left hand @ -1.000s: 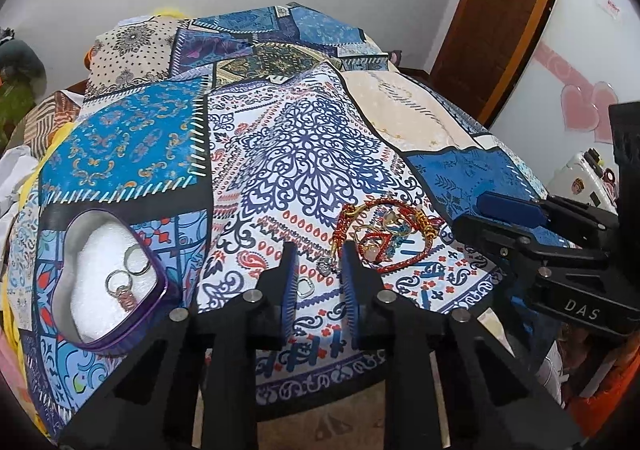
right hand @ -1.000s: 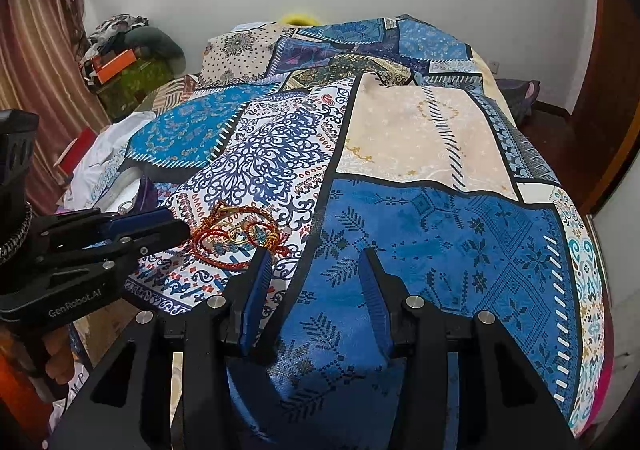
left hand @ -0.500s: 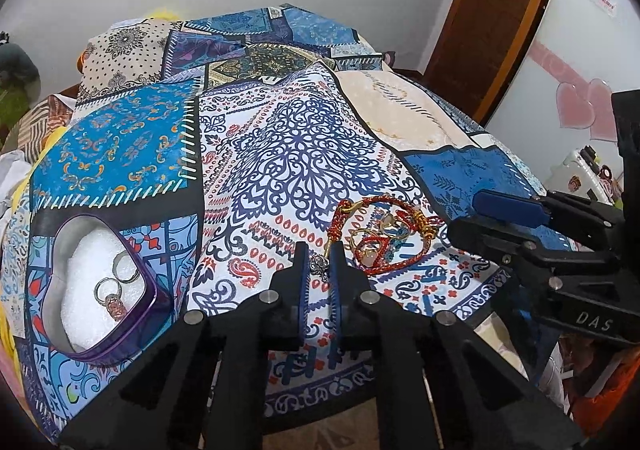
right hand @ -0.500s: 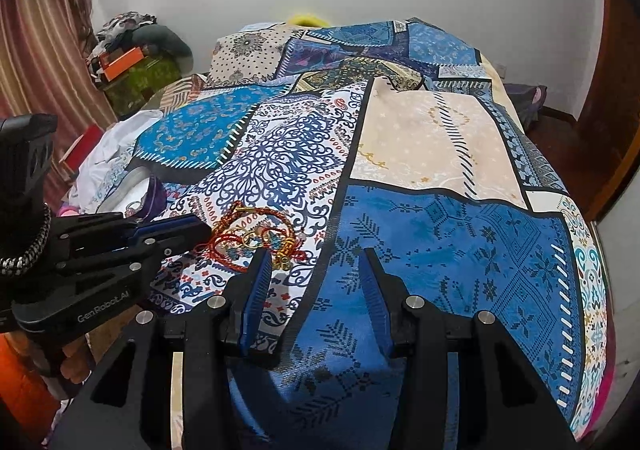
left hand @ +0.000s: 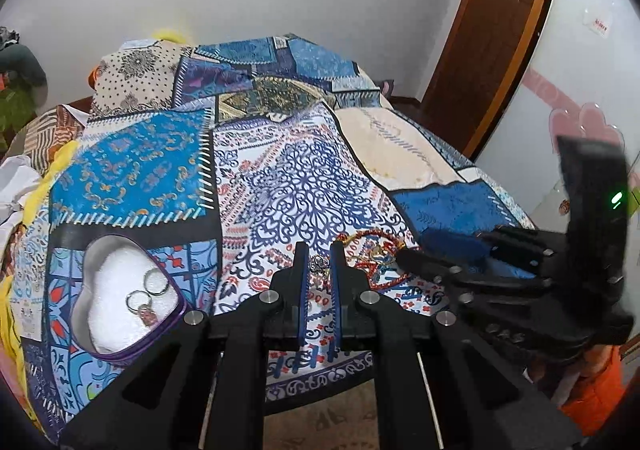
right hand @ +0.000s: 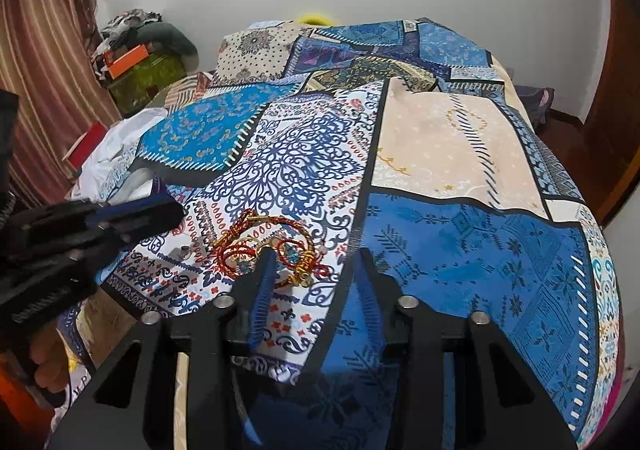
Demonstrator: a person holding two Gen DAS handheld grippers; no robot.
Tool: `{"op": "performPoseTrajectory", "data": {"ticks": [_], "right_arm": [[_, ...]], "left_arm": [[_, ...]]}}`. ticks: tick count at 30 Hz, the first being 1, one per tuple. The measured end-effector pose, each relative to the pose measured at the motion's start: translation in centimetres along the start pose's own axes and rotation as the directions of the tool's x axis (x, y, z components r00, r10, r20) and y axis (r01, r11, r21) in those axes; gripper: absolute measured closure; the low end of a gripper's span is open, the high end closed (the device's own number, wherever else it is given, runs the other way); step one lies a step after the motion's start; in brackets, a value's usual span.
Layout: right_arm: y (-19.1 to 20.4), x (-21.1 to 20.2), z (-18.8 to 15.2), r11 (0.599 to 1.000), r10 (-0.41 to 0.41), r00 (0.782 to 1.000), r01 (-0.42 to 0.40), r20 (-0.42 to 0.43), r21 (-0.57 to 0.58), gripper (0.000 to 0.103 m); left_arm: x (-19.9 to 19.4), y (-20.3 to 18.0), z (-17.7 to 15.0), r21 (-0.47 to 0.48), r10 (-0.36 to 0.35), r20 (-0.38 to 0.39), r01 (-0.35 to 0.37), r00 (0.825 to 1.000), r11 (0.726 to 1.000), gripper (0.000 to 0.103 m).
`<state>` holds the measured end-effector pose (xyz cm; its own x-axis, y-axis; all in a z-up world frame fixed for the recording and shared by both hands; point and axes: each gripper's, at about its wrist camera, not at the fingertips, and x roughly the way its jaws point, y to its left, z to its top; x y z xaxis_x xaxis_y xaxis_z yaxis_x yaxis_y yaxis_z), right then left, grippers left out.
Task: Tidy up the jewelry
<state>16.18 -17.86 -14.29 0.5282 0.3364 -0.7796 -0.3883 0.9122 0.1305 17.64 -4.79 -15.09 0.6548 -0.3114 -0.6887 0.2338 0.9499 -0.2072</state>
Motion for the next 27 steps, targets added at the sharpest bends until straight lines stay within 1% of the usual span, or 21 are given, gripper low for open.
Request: {"op": "performPoseTrajectory", "data": {"ticks": [4,5,6,9,13,19,27], "right_arm": [[0.8,0.1,-0.4,0.999,-0.030,1.000,0.030,0.002,-0.044,0.081],[0.8,0.1,-0.4,0.999,-0.025,1.000,0.025,0.001,-0.045,0.087],[0.7,0.0,-0.5,0.999,-0.021,1.000,0.021,0.000,-0.047,0.091],[0.5,0.0,-0.6,0.999,-0.018,1.000,0.019,0.006,-0.042,0.093],[0.0,-0.3,-0.5,1.000,0.005,1.000,-0.005,0.022,0.007,0.093],[0.6,-1.9,0.2,1.000,-0.004,0.997,0.004,0.073,-0.002,0.093],[2.0,-4.3,1.4,1.000,-0.005,0.990,0.008,0.138,-0.022,0.093]], "left_arm": [[-0.4,0.3,0.0,-0.007,0.003,0.006,-0.003,1.000,1.000,0.095],[-0.4,0.3,0.0,-0.009,0.002,0.005,-0.002,1.000,1.000,0.095],[-0.4,0.4,-0.1,-0.010,0.001,0.004,-0.001,1.000,1.000,0.095],[-0.4,0.4,-0.2,-0.015,0.000,0.003,0.000,1.000,1.000,0.095],[-0.7,0.5,-0.2,-0.017,0.001,0.007,-0.001,1.000,1.000,0.095],[-1.7,0.7,-0.1,-0.024,0.006,0.028,-0.005,1.000,1.000,0.095],[-4.3,0.8,0.1,-0.026,0.016,0.076,-0.015,0.997,1.000,0.095]]}}
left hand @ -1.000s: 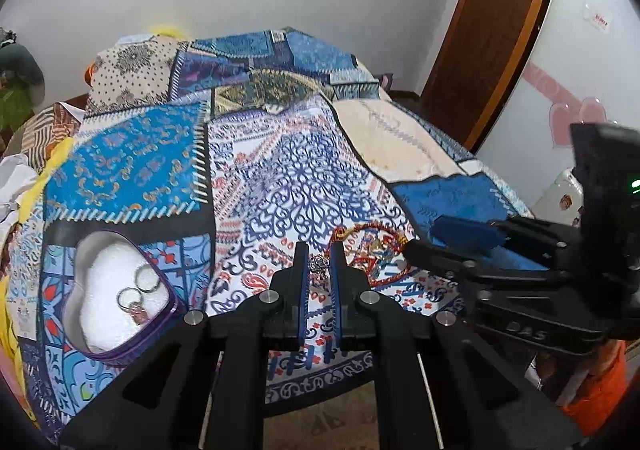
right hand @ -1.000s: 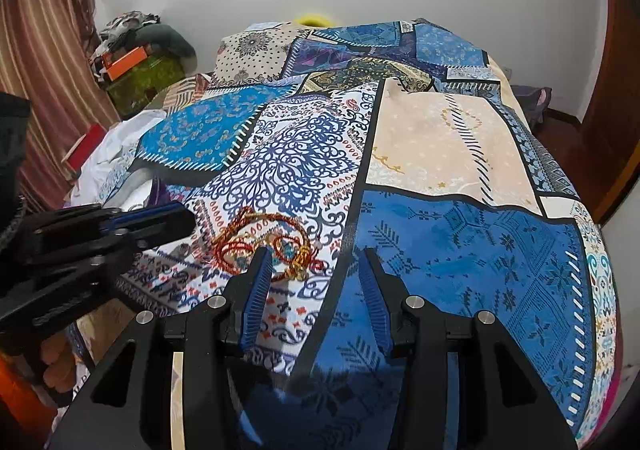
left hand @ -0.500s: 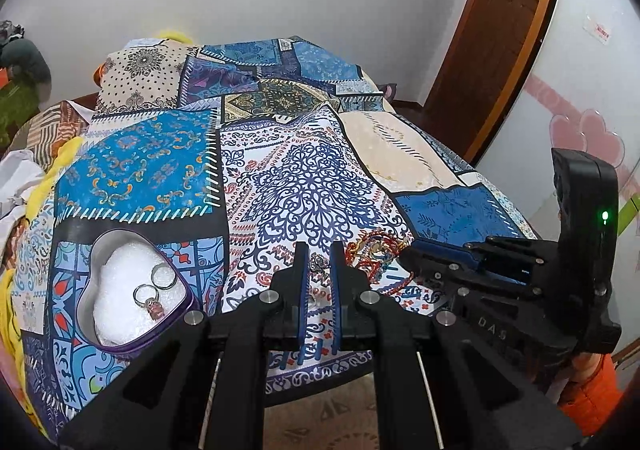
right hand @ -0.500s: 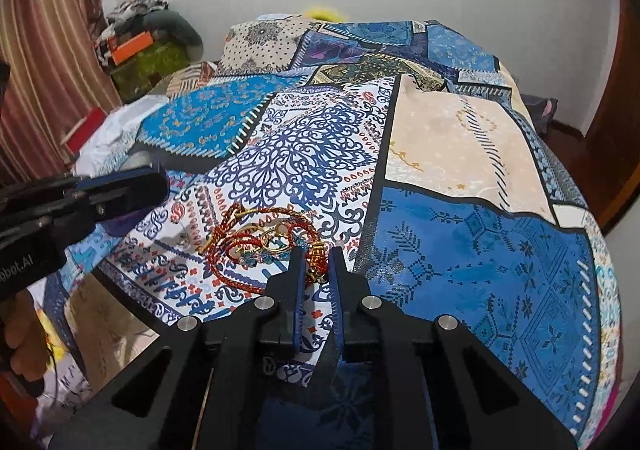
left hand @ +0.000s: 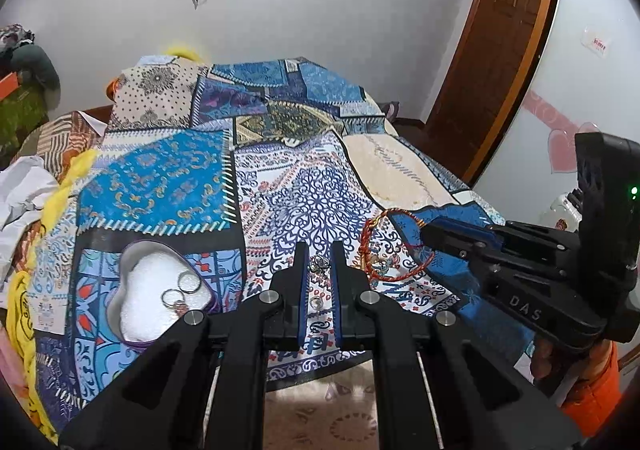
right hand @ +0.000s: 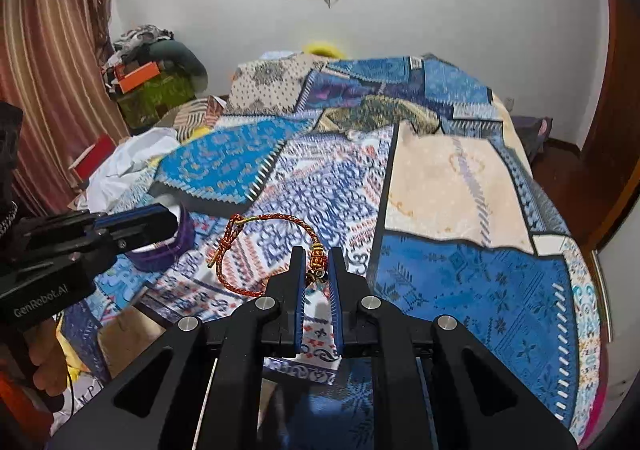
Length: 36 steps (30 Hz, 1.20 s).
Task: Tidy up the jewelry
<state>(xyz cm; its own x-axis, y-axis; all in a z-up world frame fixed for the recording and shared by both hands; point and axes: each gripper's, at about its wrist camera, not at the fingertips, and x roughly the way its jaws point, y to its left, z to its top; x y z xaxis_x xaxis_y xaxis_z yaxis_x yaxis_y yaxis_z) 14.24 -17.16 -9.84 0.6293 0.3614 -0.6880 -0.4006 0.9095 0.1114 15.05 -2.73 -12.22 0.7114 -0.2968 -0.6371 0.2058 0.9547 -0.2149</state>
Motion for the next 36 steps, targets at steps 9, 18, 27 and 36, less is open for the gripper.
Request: {"op": "performPoseTrajectory", "data": {"ticks": [9,18,27,36], "right_arm": [[2.4,-2.2,1.7,1.000,0.008,0.997,-0.006,0.075,-0.026,0.093],[5.7,-2.7,3.0,0.996,0.048,0.993,-0.040,0.109,-0.075,0.093],[9.0,-1.3,3.4,0.987,0.109,0.990,-0.096,0.093,-0.132,0.093],[12.3,1.2,3.3,0.970,0.155,0.987,-0.146,0.034,-0.193,0.093]], "left_arm": [[-3.8,1.2,0.2,-0.011,0.028,0.072,-0.027,0.997,1.000,0.095],[-7.5,3.7,-0.1,-0.049,0.087,0.131,-0.081,0.988,0.995,0.095],[-9.8,6.6,-0.9,-0.102,0.146,0.155,-0.131,0.977,0.986,0.095],[-10.1,8.7,-1.2,-0.134,0.174,0.160,-0.153,0.972,0.979,0.095]]}}
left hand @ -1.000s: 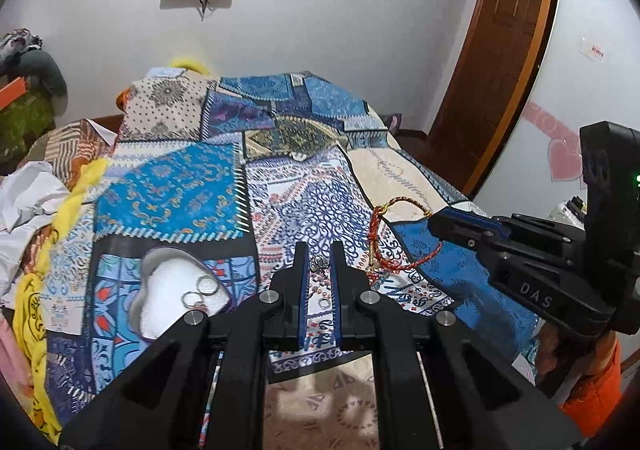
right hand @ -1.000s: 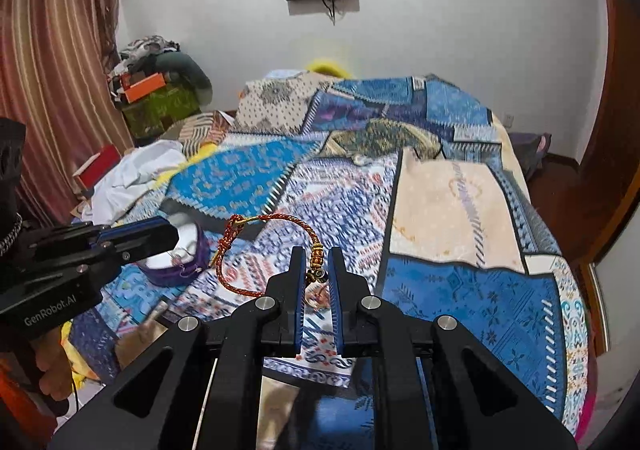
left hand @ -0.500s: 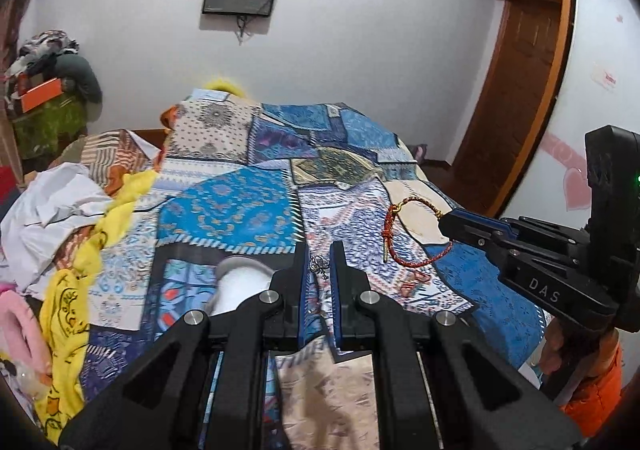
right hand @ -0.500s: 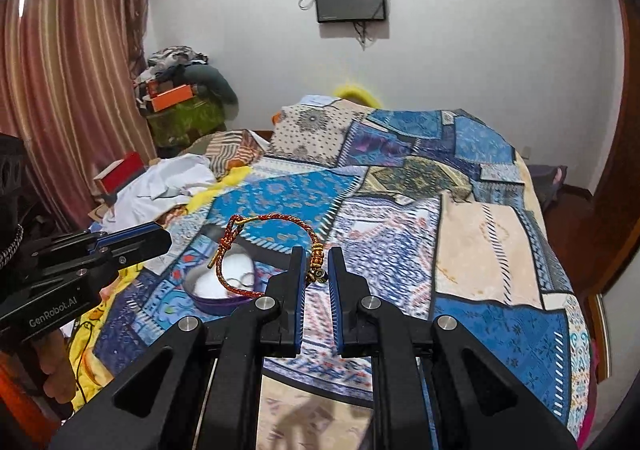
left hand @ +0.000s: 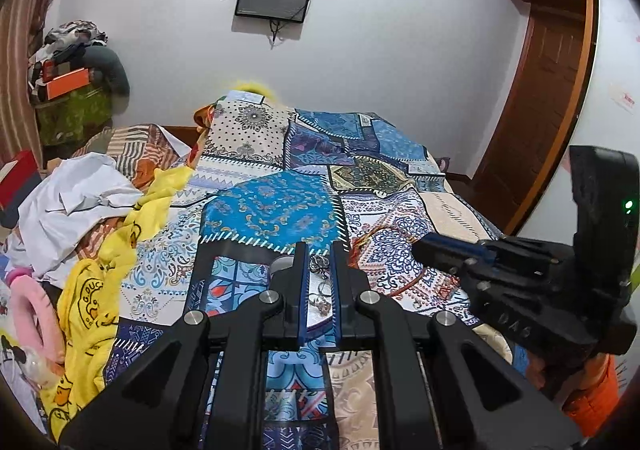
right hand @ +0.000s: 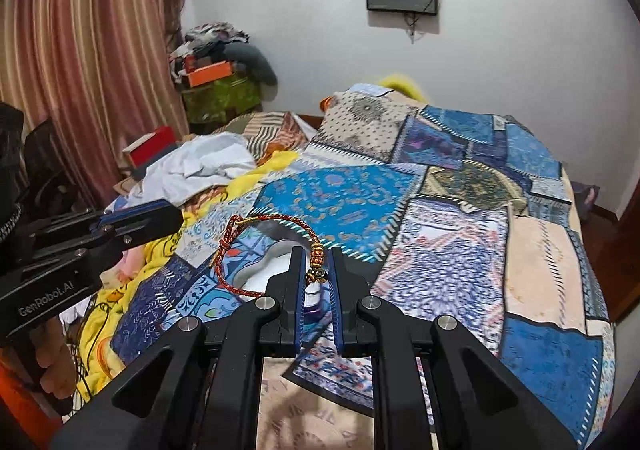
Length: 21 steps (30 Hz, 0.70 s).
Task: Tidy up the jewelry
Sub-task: 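Carry the bracelet and silver piece over the heart-shaped tin with both tools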
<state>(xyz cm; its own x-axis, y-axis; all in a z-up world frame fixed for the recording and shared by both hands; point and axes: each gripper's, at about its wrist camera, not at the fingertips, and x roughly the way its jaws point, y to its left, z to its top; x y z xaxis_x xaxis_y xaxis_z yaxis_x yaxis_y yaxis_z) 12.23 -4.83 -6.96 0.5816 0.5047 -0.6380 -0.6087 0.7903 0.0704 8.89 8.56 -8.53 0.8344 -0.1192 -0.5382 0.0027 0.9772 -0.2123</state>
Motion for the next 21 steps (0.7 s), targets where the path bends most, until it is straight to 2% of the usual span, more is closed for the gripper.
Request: {"op": "performPoseTrajectory", "data": {"ticks": [9,21], "right_arm": [[0.5,3.8,0.2,1.000,0.030,0.997,-0.031,-0.071,-0.003,0.093],[0.7,7.9,0.0,0.997,0.052,0.982,-0.060,-0.183,-0.039,0.093]], "left_arm": [[1.8,0.8,0.1,-0.004,-0.005,-0.020,0.005,1.000,1.000,0.095],[6.2,1.8,-0.5,-0.036,-0.036,-0.098,0.032,0.995,0.999,0.095]]}}
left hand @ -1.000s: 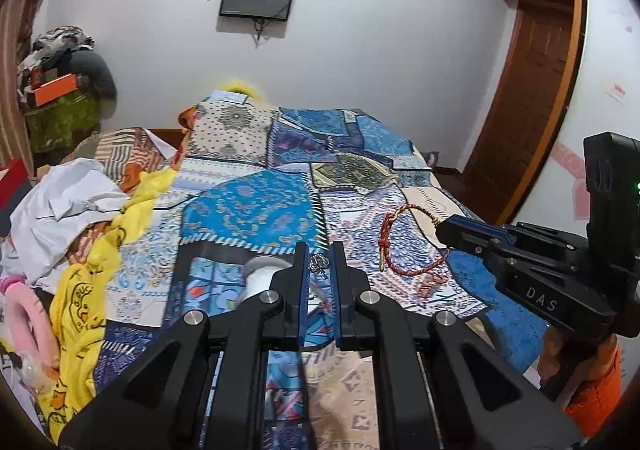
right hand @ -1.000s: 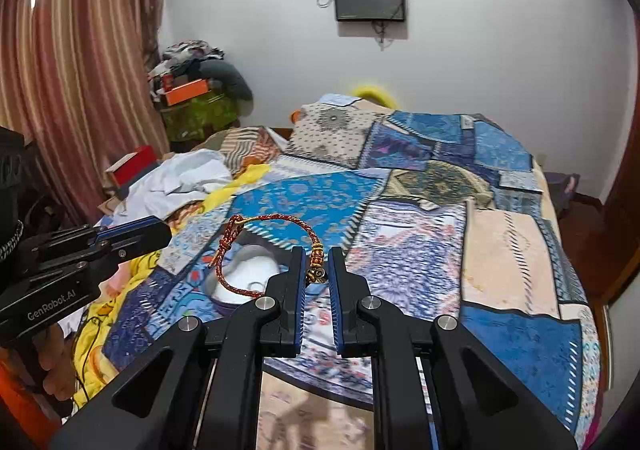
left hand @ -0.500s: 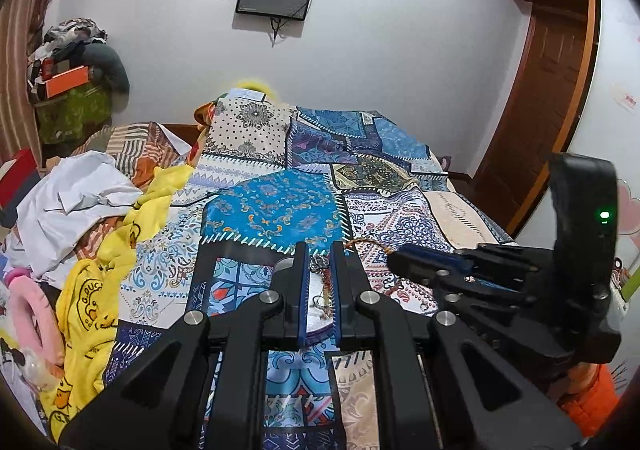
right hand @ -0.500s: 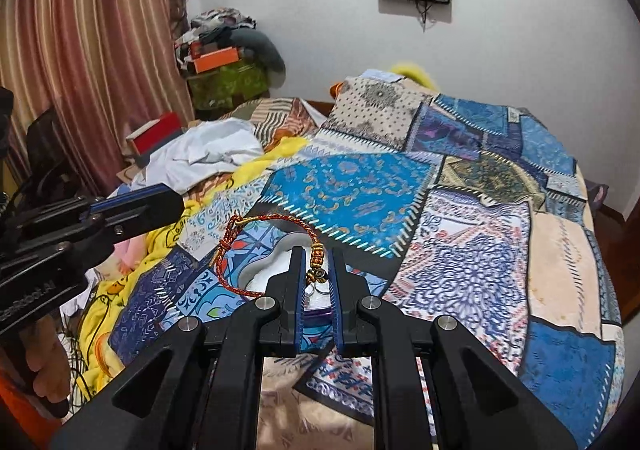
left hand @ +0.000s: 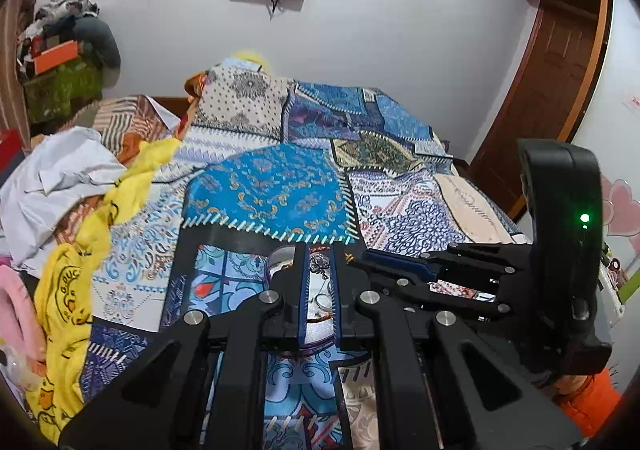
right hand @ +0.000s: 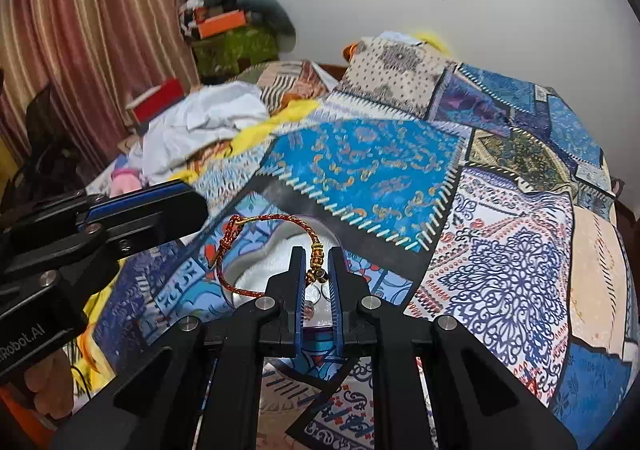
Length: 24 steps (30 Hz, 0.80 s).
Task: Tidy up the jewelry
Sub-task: 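Carry the bracelet and silver piece over the heart-shaped tin with both tools, then open both tools to release the bracelet and silver piece into the tin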
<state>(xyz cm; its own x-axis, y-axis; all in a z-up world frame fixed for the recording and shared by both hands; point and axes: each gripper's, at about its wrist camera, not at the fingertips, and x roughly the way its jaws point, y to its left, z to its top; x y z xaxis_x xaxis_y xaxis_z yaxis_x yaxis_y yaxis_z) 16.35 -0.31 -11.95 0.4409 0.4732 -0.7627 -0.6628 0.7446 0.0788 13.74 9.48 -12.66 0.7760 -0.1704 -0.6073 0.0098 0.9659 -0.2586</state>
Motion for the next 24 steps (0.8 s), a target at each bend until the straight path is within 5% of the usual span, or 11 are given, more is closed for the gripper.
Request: {"op": "performPoseTrajectory", "data": {"ticks": [14,24], "right_arm": [[-0.7,2.2,-0.6,1.000,0.019,0.997,-0.017,-0.075,0.018,0.093],[-0.4,2.0,-0.5,1.000,0.001,0.998,-0.001,-0.069,-0.002,0.093]], "left_arm": [[4.5,1.4,-1.5,-0.040,-0.016,-0.114,0.012,0.993,0.999,0.095],[4.1,1.0,-1.5,-0.012,0.020,-0.113,-0.022,0.993,1.000,0.095]]}}
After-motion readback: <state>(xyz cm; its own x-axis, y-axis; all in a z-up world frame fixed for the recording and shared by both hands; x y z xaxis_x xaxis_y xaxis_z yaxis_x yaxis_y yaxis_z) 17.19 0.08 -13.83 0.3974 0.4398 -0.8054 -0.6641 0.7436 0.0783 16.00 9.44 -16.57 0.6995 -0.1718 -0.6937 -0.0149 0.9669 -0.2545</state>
